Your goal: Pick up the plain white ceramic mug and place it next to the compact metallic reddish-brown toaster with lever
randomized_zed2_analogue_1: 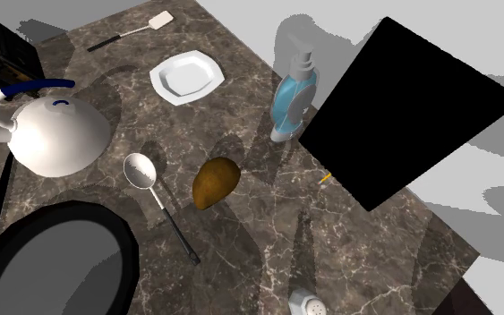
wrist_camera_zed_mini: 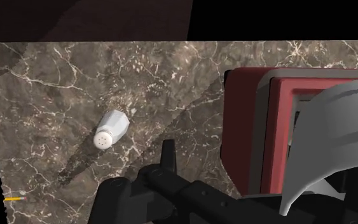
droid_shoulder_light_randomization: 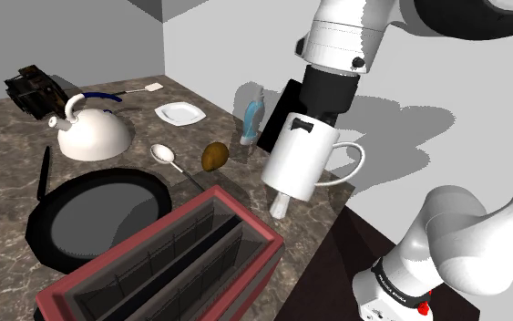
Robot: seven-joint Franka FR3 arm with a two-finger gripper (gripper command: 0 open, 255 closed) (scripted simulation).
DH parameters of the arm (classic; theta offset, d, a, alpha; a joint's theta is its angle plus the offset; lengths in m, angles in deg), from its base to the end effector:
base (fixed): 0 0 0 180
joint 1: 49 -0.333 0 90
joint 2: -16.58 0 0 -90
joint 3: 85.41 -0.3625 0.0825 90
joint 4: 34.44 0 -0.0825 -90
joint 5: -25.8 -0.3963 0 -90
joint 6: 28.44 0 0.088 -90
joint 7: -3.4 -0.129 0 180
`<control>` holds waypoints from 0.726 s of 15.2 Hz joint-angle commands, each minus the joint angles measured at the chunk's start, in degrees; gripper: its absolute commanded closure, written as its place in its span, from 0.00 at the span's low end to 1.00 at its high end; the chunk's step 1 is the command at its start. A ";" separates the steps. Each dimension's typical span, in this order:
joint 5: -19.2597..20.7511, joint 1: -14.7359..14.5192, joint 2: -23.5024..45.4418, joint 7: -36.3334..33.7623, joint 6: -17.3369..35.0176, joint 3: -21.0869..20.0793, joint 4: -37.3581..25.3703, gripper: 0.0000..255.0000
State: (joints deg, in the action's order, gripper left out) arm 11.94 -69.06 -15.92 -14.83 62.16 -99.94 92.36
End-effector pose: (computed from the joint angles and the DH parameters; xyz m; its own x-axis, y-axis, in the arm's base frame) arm 0.2684 0.2488 0.5931 0.9671 0.2304 -0.1074 0.2231 -0.9719 -0.0757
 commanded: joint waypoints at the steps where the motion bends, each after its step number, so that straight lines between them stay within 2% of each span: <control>1: -0.62 -0.13 0.06 -0.77 -1.16 -0.08 -0.61 0.00; 7: -1.36 -0.52 -0.92 -0.51 3.12 -0.85 4.59 0.00; 11: -1.43 -0.56 -0.99 -0.48 3.54 -0.94 5.07 0.00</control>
State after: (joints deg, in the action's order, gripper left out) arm 10.52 -69.61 -16.92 -15.31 65.62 -100.85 97.38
